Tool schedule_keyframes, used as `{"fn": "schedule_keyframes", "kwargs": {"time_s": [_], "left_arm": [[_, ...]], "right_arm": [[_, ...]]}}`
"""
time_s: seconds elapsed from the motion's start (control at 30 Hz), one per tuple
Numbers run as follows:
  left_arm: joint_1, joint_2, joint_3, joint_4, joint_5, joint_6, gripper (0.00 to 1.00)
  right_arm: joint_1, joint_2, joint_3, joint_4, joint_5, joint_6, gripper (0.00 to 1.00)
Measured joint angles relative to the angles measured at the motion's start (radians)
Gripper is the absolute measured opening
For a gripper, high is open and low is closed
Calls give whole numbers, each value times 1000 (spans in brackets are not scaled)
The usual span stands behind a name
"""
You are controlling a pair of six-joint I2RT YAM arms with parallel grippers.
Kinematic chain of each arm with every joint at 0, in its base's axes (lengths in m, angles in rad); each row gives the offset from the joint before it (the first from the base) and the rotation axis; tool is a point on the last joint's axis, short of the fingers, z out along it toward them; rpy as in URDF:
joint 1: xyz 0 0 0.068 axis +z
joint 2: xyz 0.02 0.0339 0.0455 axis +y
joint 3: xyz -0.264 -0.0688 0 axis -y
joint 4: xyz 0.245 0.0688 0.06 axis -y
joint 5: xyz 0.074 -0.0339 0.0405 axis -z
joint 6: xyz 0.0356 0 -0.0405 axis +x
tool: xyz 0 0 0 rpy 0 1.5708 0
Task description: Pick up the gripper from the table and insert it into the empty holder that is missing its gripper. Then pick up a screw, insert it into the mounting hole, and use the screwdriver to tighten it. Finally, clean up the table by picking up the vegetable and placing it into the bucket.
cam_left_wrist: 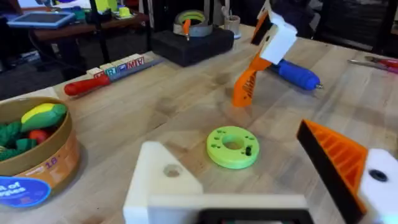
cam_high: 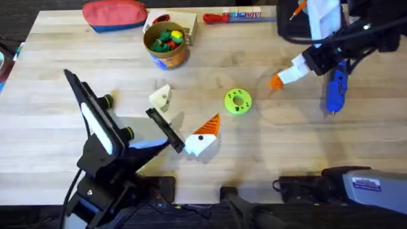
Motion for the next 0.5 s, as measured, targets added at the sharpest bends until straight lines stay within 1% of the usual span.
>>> {"fn": "schedule_keyframes", "kwargs": {"time_s": [0.17,0.23,0.37,0.43,0.47,0.5], "left_arm": [[0,0,0,0,0,0,934],[0,0,0,0,0,0,934],[0,0,0,0,0,0,933],[0,0,0,0,0,0,933],[0,0,0,0,0,0,933],[0,0,0,0,0,0,933]], "right_arm": [[9,65,0,9,4,-106,983],[17,93,0,9,3,-134,958],[45,135,0,11,0,-178,854],[56,149,0,12,-2,-189,785],[61,156,0,12,-5,-196,727],[63,159,0,12,-5,-199,691]]}}
